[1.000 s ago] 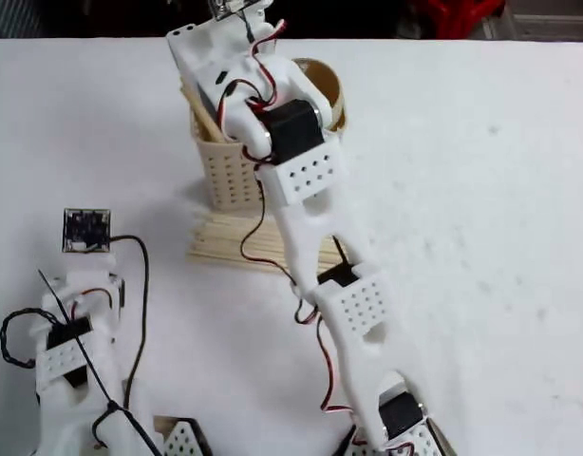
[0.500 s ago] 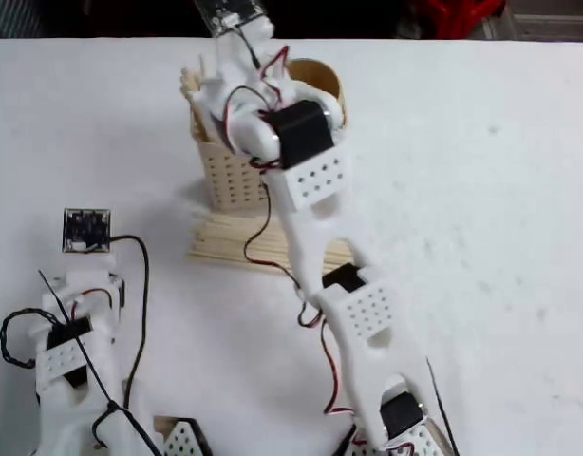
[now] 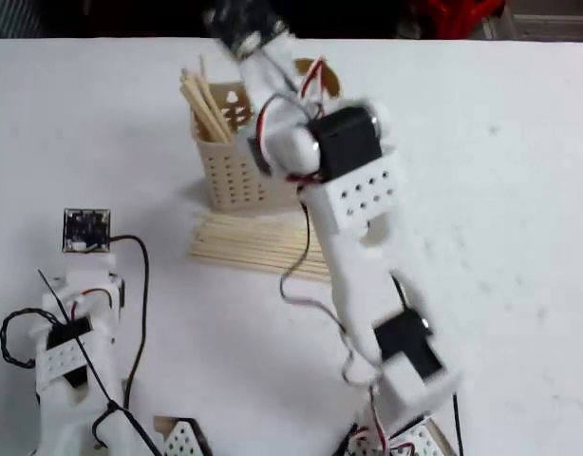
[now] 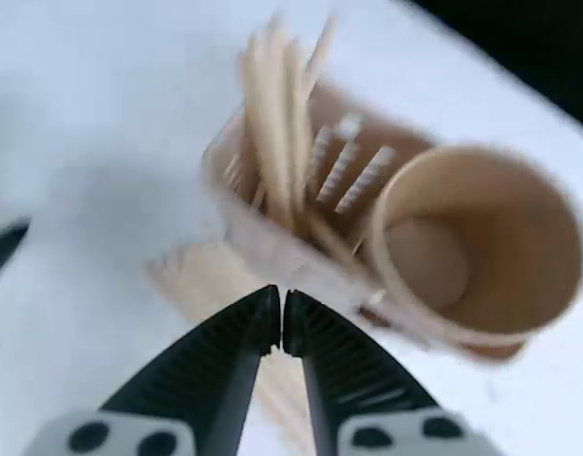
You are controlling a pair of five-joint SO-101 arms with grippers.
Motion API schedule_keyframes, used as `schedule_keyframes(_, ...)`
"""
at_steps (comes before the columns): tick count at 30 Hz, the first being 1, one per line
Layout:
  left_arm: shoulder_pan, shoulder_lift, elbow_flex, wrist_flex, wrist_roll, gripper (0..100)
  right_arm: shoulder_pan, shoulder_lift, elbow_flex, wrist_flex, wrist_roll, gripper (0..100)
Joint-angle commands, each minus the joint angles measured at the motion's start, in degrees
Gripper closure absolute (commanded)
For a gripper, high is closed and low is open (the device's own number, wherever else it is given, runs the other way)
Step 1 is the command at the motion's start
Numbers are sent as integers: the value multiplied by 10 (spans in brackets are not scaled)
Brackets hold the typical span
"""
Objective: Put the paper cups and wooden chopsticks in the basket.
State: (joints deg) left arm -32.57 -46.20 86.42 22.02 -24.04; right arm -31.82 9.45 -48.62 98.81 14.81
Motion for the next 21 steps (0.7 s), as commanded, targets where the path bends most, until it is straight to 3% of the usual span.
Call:
schedule_keyframes(1, 0, -14, -4, -6, -4, 846, -30, -159, 303, -40, 97, 981)
schedule_keyframes(6, 0, -14, -4, -6, -4, 846, -30, -255, 596, -167, 183, 977)
schedule_keyframes(10, 0, -14, -4, -6, -4, 846, -31, -285, 767, -274, 222, 919)
schedule_keyframes(21, 0, -14, -4, -6, -4, 846, -33, -285, 940, -482, 296, 896)
